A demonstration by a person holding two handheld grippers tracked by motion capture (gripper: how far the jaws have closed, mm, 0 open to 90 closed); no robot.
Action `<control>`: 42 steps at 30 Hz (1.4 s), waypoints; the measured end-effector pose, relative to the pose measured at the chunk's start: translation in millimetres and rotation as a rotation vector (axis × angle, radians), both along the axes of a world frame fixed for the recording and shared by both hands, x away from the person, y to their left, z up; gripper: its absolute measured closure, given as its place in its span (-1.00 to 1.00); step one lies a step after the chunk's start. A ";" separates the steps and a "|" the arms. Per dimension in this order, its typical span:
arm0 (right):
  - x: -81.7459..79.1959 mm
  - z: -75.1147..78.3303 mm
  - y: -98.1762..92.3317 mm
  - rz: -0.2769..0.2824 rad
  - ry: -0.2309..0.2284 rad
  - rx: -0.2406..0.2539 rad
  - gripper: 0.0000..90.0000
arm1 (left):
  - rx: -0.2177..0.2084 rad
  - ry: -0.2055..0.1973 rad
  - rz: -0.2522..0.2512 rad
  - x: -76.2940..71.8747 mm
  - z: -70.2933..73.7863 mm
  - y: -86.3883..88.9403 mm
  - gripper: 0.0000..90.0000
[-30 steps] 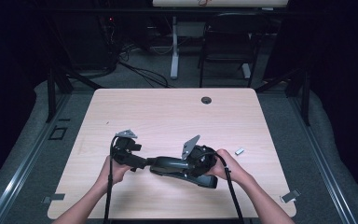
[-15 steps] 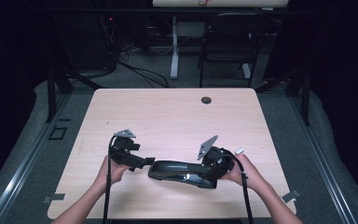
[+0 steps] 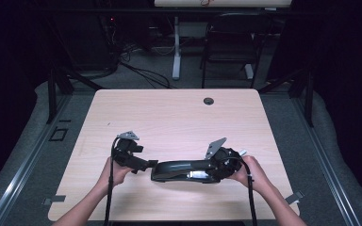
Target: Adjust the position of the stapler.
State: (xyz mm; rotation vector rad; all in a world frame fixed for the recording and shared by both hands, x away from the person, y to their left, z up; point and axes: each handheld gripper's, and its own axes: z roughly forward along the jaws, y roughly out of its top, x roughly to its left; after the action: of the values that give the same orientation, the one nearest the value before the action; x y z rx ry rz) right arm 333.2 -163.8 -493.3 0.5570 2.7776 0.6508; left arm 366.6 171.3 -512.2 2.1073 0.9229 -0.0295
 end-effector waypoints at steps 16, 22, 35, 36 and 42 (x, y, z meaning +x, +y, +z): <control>10.6 -0.5 -6.2 -0.011 0.036 0.068 -0.15 | -0.035 -0.033 0.020 -3.6 3.3 2.8 -0.99; 10.7 3.7 -16.9 -0.036 0.101 0.150 -0.50 | -0.052 -0.059 0.029 -0.9 5.0 8.5 -0.99; -7.1 11.6 -44.3 -0.215 0.064 0.267 -0.86 | -0.101 -0.163 -0.021 -9.5 15.8 -3.0 -1.00; -8.1 11.1 -47.7 -0.240 0.063 0.272 -0.87 | -0.100 -0.179 -0.028 -10.1 16.1 -4.8 -1.00; -10.4 4.6 -65.5 -0.337 0.057 0.256 -0.90 | -0.129 -0.181 -0.019 -8.8 14.5 -6.2 -1.00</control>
State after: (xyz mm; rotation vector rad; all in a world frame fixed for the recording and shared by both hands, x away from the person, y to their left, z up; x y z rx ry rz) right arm 322.8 -229.3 -488.6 1.0811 2.5724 0.9241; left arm 357.8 165.2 -497.7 1.9634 0.7726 0.0880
